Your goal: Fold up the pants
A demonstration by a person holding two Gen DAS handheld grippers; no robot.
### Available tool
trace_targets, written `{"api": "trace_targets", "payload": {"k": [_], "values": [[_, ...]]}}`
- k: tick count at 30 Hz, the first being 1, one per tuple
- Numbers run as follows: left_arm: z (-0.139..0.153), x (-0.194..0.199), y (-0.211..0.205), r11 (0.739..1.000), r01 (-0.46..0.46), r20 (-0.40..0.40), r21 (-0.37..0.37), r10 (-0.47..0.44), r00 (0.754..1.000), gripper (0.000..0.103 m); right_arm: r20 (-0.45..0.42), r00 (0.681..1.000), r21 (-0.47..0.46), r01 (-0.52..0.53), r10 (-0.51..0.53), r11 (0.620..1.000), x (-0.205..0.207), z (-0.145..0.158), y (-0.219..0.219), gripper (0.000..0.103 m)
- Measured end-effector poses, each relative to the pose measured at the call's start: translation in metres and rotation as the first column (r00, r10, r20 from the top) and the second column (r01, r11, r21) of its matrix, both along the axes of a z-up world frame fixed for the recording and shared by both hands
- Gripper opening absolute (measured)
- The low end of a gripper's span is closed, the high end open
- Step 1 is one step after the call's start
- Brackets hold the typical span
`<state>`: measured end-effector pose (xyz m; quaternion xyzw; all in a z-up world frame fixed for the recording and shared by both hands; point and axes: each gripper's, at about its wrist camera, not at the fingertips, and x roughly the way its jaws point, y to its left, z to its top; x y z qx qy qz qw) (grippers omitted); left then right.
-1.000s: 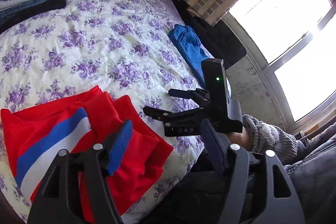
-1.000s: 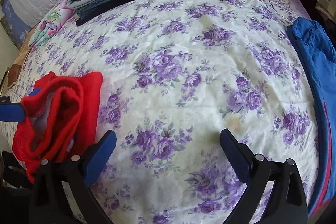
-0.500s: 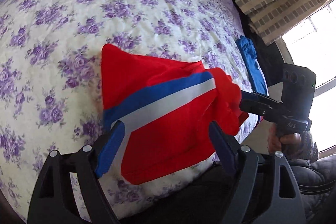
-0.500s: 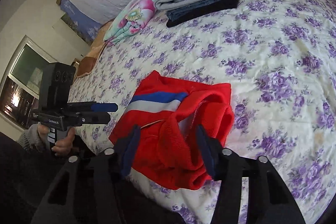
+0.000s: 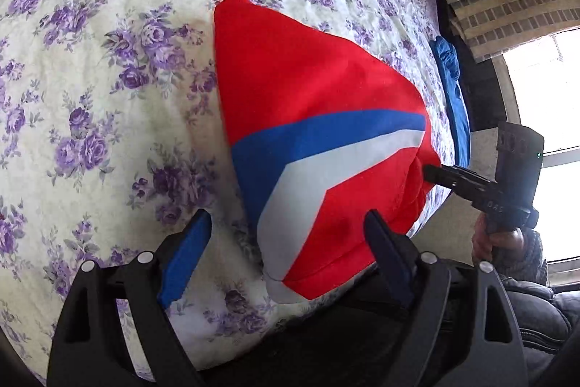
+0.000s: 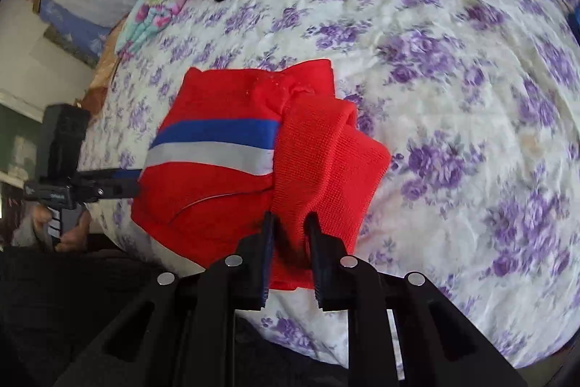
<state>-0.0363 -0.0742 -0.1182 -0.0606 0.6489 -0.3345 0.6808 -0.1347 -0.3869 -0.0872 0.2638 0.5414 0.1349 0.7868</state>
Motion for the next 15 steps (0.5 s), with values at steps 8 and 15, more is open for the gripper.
{"api": "trace_targets", "payload": {"k": [8, 15], "values": [[-0.002, 0.0, -0.008, 0.999, 0.042, -0.007, 0.0, -0.042, 0.999, 0.084, -0.065, 0.97, 0.249, 0.244, -0.236, 0.937, 0.001, -0.024, -0.039, 0.086], [-0.003, -0.001, -0.004, 1.0, 0.021, -0.01, 0.006, -0.02, 1.0, 0.084, -0.016, 0.99, 0.155, 0.143, -0.142, 0.978, 0.015, -0.021, -0.01, 0.033]]}}
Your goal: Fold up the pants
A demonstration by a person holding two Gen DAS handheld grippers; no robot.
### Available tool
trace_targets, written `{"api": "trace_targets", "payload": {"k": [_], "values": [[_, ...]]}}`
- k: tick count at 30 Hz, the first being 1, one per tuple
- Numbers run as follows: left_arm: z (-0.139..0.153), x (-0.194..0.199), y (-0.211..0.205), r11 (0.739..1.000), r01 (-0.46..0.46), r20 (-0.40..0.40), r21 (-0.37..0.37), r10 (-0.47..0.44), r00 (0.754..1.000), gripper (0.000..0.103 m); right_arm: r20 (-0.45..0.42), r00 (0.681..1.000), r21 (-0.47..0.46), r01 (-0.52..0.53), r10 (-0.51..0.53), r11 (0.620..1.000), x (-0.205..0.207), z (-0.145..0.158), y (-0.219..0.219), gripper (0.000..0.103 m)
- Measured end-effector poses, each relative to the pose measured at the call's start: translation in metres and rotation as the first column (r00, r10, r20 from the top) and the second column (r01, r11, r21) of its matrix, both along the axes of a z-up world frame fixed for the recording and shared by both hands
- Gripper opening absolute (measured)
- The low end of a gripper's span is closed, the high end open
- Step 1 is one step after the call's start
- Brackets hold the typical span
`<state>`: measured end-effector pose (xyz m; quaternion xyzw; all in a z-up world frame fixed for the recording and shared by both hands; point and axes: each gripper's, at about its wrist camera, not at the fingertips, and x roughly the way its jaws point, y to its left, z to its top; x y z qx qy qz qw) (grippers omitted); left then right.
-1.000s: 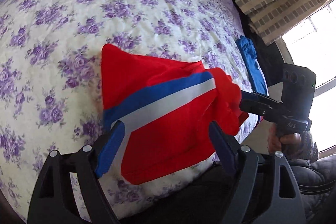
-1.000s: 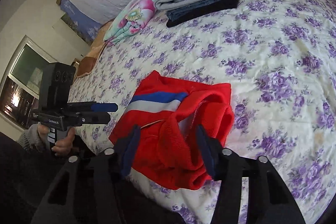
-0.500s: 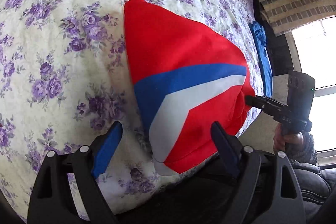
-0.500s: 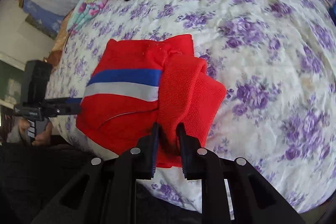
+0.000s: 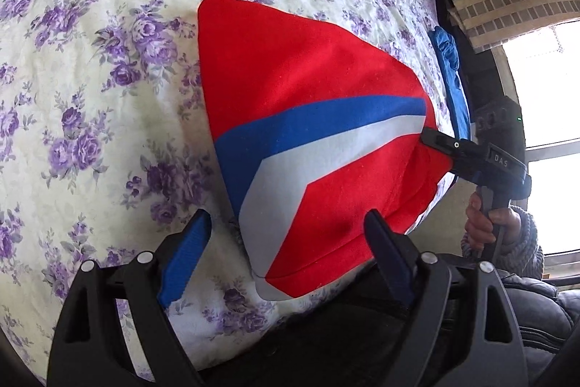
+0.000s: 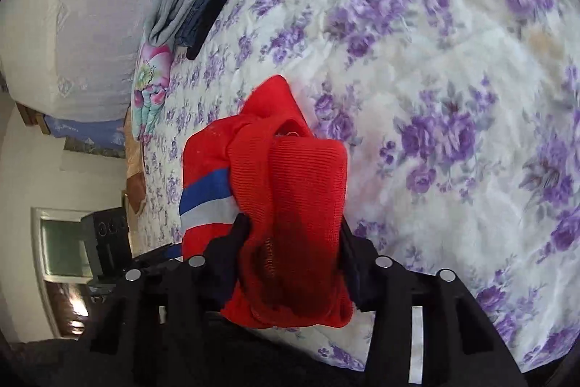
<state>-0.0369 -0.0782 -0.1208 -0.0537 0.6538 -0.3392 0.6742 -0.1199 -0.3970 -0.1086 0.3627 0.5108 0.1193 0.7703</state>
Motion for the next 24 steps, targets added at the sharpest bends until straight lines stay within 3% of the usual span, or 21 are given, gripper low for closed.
{"api": "trace_targets", "payload": {"k": [2, 3, 6, 7, 11, 13, 15, 18, 21, 24], "values": [[0.001, 0.0, 0.006, 1.0, -0.024, 0.004, -0.006, 0.024, 1.0, 0.084, 0.099, 0.989, -0.181, -0.092, 0.112, 0.979, 0.006, 0.034, 0.019, 0.028], [0.003, 0.0, 0.009, 0.999, -0.043, 0.009, -0.01, 0.043, 0.999, 0.084, 0.129, 0.981, -0.212, -0.116, 0.145, 0.97, 0.011, 0.046, 0.025, 0.026], [0.008, 0.0, 0.019, 0.995, -0.091, 0.029, -0.027, 0.092, 0.995, 0.084, 0.24, 0.947, -0.21, -0.165, 0.215, 0.964, 0.023, 0.075, 0.035, 0.025], [0.01, 0.0, 0.021, 0.994, -0.106, 0.035, -0.032, 0.107, 0.994, 0.084, 0.234, 0.946, -0.209, -0.179, 0.226, 0.962, 0.028, 0.075, 0.033, 0.025], [0.013, -0.002, 0.025, 0.99, -0.135, 0.055, -0.029, 0.136, 0.989, 0.084, -0.022, 0.995, -0.07, -0.097, 0.096, 0.993, 0.044, -0.009, -0.005, 0.026], [0.02, -0.005, 0.024, 0.991, -0.136, 0.096, -0.009, 0.136, 0.986, 0.084, -0.027, 0.999, 0.036, -0.033, 0.034, 0.999, 0.037, -0.023, -0.018, 0.031], [0.033, -0.008, 0.022, 0.99, -0.14, 0.168, 0.005, 0.137, 0.976, 0.084, -0.019, 0.999, 0.061, -0.029, 0.03, 0.998, 0.033, -0.014, -0.021, 0.042], [0.048, -0.007, 0.011, 0.991, -0.129, 0.249, 0.028, 0.118, 0.961, 0.084, 0.062, 0.998, -0.071, -0.02, 0.024, 0.997, 0.029, 0.018, -0.023, 0.045], [0.046, -0.002, -0.006, 0.994, -0.092, 0.254, 0.059, 0.074, 0.964, 0.084, 0.181, 0.98, -0.138, -0.057, 0.082, 0.989, 0.037, 0.057, -0.011, 0.045], [0.032, -0.001, -0.02, 0.995, -0.048, 0.217, 0.089, 0.028, 0.976, 0.084, 0.232, 0.958, -0.113, -0.145, 0.168, 0.983, 0.054, 0.074, 0.02, 0.05]]}}
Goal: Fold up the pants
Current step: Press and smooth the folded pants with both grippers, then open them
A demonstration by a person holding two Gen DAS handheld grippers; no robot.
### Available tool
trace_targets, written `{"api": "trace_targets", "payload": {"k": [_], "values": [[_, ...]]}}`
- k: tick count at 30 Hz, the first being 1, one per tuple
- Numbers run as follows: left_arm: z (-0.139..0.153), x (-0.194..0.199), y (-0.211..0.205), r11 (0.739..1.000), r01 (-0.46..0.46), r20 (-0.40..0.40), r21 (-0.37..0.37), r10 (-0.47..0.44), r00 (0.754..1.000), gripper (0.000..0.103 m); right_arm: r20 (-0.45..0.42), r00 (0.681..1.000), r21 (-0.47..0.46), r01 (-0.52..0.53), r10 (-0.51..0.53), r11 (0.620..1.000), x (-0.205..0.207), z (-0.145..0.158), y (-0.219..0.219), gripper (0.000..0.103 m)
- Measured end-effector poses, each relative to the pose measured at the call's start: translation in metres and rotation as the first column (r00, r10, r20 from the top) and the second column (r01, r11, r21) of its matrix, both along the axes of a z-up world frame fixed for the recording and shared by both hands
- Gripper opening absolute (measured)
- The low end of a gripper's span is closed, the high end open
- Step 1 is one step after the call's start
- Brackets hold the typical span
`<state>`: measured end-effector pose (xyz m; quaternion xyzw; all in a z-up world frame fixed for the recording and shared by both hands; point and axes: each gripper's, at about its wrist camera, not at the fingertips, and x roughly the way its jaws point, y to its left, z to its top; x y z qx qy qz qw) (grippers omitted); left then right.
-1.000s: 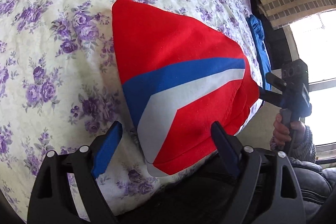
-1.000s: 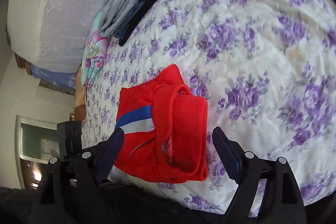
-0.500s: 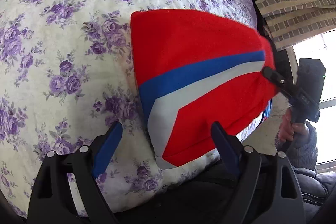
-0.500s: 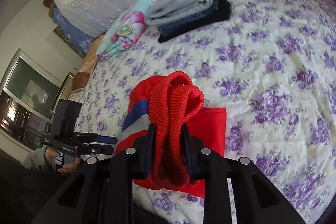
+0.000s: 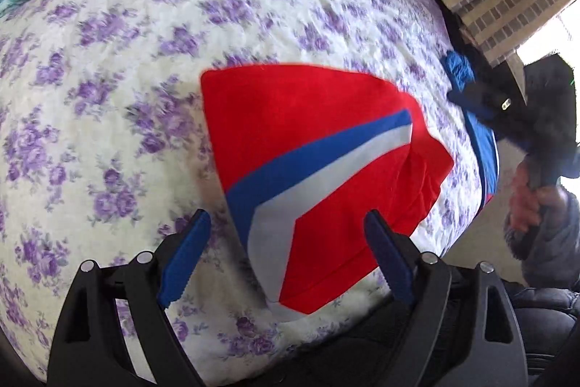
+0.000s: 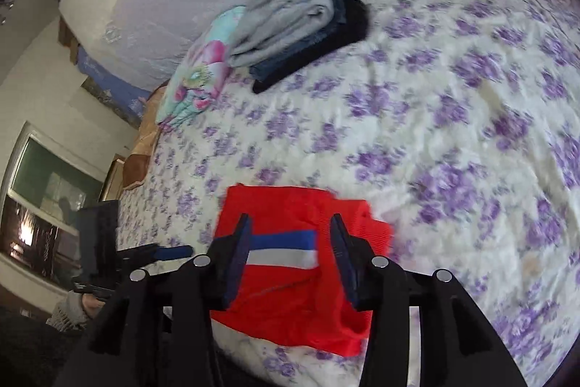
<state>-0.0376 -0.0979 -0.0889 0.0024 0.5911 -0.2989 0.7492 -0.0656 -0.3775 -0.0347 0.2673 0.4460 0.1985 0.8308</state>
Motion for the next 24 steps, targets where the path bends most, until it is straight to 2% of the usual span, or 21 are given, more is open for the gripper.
{"api": "trace_targets", "payload": {"k": [3, 5, 6, 7, 8, 11, 13, 15, 16, 18, 20, 22, 24], "values": [[-0.022, 0.001, -0.004, 1.0, 0.013, -0.076, 0.017, -0.011, 0.997, 0.084, -0.032, 0.997, -0.056, -0.068, 0.066, 0.996, 0.016, -0.018, 0.033, 0.054], [-0.046, 0.008, -0.001, 1.0, 0.006, -0.163, 0.016, -0.003, 0.987, 0.093, -0.132, 0.987, -0.103, -0.104, 0.09, 0.989, 0.025, -0.054, 0.047, 0.056], [-0.057, 0.011, 0.002, 1.0, -0.008, -0.204, 0.0, 0.008, 0.979, 0.098, -0.186, 0.978, -0.092, -0.116, 0.097, 0.989, 0.029, -0.077, 0.048, 0.055], [-0.066, 0.013, 0.005, 0.999, -0.024, -0.232, -0.03, 0.017, 0.972, 0.099, -0.162, 0.983, -0.07, -0.102, 0.09, 0.992, 0.028, -0.084, 0.047, 0.054], [-0.065, 0.014, 0.008, 0.998, -0.03, -0.219, -0.054, 0.018, 0.976, 0.099, -0.128, 0.988, -0.072, -0.094, 0.084, 0.993, 0.025, -0.082, 0.047, 0.054], [-0.059, 0.008, 0.004, 1.0, -0.002, -0.179, -0.009, 0.0, 0.984, 0.099, -0.137, 0.985, -0.119, -0.119, 0.103, 0.986, 0.021, -0.069, 0.051, 0.054], [-0.049, 0.005, 0.003, 1.0, -0.001, -0.117, 0.031, 0.004, 0.993, 0.099, -0.119, 0.989, -0.125, -0.098, 0.083, 0.987, 0.013, -0.053, 0.05, 0.055], [-0.033, 0.004, 0.006, 0.998, -0.026, -0.027, 0.058, 0.028, 0.999, 0.099, -0.076, 0.989, -0.135, -0.134, 0.124, 0.982, 0.0, -0.037, 0.052, 0.058], [-0.027, 0.006, 0.008, 0.997, -0.043, 0.009, 0.06, 0.042, 0.999, 0.099, -0.062, 0.987, -0.165, -0.158, 0.15, 0.973, -0.007, -0.031, 0.054, 0.059], [-0.021, 0.013, 0.012, 0.994, -0.084, 0.056, 0.065, 0.081, 0.995, 0.099, -0.053, 0.976, -0.303, -0.217, 0.211, 0.928, -0.023, -0.025, 0.065, 0.071], [-0.029, 0.024, 0.015, 0.991, -0.116, 0.041, 0.074, 0.113, 0.993, 0.098, -0.103, 0.963, -0.408, -0.27, 0.25, 0.872, -0.032, -0.04, 0.071, 0.075], [-0.042, 0.034, 0.015, 0.991, -0.127, -0.006, 0.053, 0.127, 0.992, 0.099, -0.106, 0.964, -0.455, -0.266, 0.245, 0.85, -0.035, -0.058, 0.074, 0.077], [-0.052, 0.037, 0.015, 0.989, -0.144, -0.031, 0.044, 0.145, 0.989, 0.099, -0.086, 0.964, -0.461, -0.262, 0.251, 0.848, -0.037, -0.061, 0.08, 0.094]]}}
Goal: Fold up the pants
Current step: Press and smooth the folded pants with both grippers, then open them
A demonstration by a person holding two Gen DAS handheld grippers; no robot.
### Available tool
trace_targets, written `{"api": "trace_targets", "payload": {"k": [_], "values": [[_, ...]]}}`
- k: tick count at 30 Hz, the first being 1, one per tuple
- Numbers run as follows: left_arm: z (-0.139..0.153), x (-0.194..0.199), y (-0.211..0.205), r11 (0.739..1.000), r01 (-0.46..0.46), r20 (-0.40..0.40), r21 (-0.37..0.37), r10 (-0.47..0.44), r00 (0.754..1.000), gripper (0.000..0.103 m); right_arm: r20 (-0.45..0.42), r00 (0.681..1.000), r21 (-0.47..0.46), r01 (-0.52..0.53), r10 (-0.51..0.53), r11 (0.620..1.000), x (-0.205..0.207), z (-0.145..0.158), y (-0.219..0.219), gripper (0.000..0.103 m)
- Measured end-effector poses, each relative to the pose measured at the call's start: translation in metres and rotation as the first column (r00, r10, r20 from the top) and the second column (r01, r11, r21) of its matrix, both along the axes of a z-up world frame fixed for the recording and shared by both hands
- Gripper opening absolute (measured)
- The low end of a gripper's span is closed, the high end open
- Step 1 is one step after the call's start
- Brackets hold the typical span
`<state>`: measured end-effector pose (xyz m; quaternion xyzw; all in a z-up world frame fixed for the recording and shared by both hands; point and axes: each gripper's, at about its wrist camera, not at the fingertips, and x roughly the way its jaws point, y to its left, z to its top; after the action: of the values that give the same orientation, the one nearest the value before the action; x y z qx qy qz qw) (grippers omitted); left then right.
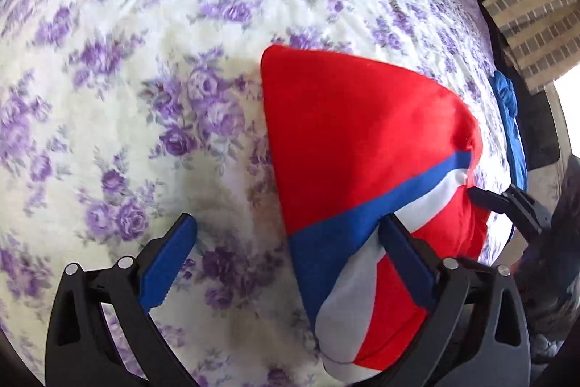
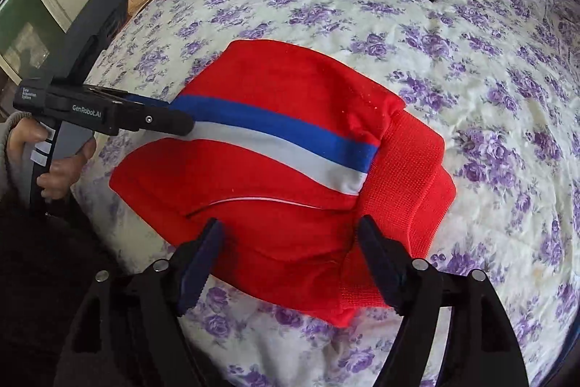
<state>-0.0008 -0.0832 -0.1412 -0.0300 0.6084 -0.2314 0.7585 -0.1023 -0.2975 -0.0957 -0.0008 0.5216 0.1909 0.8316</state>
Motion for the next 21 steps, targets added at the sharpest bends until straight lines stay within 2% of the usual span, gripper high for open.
{"api": "trace_targets", "payload": {"k": [2, 4, 7, 11, 13, 16, 19, 21], "values": [[0.001, 0.0, 0.0, 1.0, 0.009, 0.01, 0.003, -0.009, 1.0, 0.099, 0.006, 0.999, -0.068, -0.038, 0.038, 0.997, 0.0, -0.003, 0.015, 0.1], [0.003, 0.0, -0.004, 1.0, 0.02, 0.025, 0.017, -0.021, 0.999, 0.099, 0.019, 0.998, -0.097, -0.05, 0.052, 0.994, -0.002, -0.003, 0.02, 0.1], [0.011, -0.001, -0.007, 0.999, 0.025, 0.067, 0.041, -0.028, 0.997, 0.099, 0.035, 0.999, -0.024, -0.023, 0.024, 0.999, -0.001, 0.01, 0.008, 0.098], [0.03, -0.002, -0.008, 0.998, 0.019, 0.141, 0.058, -0.027, 0.99, 0.098, 0.09, 0.992, 0.112, 0.078, -0.088, 0.991, 0.001, 0.042, -0.024, 0.099], [0.036, 0.0, -0.008, 0.999, 0.008, 0.153, 0.046, -0.015, 0.988, 0.098, 0.063, 0.984, 0.171, 0.153, -0.165, 0.973, 0.006, 0.046, -0.044, 0.099], [0.041, 0.003, -0.009, 0.999, 0.001, 0.169, 0.04, -0.008, 0.986, 0.098, -0.015, 0.952, 0.221, 0.302, -0.307, 0.927, 0.016, 0.035, -0.076, 0.099], [0.037, 0.005, -0.014, 0.997, -0.006, 0.176, 0.082, -0.009, 0.984, 0.098, -0.105, 0.918, 0.212, 0.396, -0.382, 0.894, 0.027, 0.013, -0.089, 0.099], [0.03, 0.007, -0.015, 0.995, -0.012, 0.169, 0.099, -0.005, 0.986, 0.098, -0.153, 0.908, 0.167, 0.414, -0.391, 0.895, 0.03, -0.007, -0.087, 0.099]]}}
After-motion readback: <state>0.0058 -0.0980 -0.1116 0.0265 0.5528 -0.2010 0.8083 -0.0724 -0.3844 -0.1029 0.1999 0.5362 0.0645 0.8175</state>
